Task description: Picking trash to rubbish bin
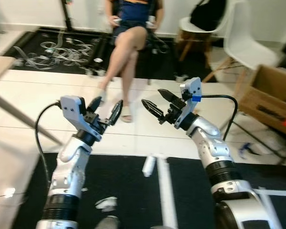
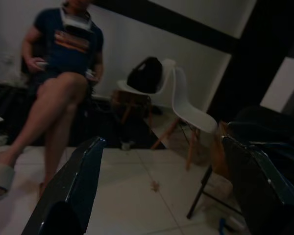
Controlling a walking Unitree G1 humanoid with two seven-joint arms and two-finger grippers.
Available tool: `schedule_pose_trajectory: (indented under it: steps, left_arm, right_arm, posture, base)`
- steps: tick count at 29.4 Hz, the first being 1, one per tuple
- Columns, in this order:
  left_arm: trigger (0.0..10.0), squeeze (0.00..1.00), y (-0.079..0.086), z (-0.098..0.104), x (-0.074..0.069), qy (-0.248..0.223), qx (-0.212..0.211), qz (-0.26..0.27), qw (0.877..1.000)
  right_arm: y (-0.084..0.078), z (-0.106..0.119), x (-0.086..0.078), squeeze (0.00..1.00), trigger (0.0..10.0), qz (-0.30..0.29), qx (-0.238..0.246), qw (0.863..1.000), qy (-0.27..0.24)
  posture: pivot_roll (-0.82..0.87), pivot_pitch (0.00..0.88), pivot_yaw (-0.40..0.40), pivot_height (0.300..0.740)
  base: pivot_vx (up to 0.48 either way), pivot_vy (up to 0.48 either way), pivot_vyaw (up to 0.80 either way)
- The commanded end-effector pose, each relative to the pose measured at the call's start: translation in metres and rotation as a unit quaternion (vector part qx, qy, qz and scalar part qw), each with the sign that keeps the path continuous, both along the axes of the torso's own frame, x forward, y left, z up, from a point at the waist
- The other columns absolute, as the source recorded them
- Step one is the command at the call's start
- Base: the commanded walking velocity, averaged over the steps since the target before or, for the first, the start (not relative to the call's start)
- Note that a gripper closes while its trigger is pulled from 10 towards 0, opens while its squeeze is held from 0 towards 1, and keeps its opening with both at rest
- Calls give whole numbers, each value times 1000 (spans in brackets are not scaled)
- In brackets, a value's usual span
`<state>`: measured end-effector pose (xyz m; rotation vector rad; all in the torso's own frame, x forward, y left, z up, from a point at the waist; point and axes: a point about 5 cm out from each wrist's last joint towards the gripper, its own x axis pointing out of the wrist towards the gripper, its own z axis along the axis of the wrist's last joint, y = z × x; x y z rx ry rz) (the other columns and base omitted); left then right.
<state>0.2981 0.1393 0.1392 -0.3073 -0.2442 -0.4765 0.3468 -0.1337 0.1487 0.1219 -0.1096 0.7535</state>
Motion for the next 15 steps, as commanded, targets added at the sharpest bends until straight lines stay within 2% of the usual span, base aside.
schedule_pose_trajectory:
  steps: [1,15]
  left_arm:
    - [10000,0,3,-6,-1,9,4,5,1000]
    - [10000,0,2,-7,-1,10,5,4,1000]
  right_arm:
    - [5,1,0,0,10000,8,4,1000,0]
    - [5,-1,1,0,10000,12,4,1000,3]
  posture:
    - [-51,0,-49,740]
    - [-55,0,-44,740]
  base:
    - [0,0,738]
    - [0,0,738]
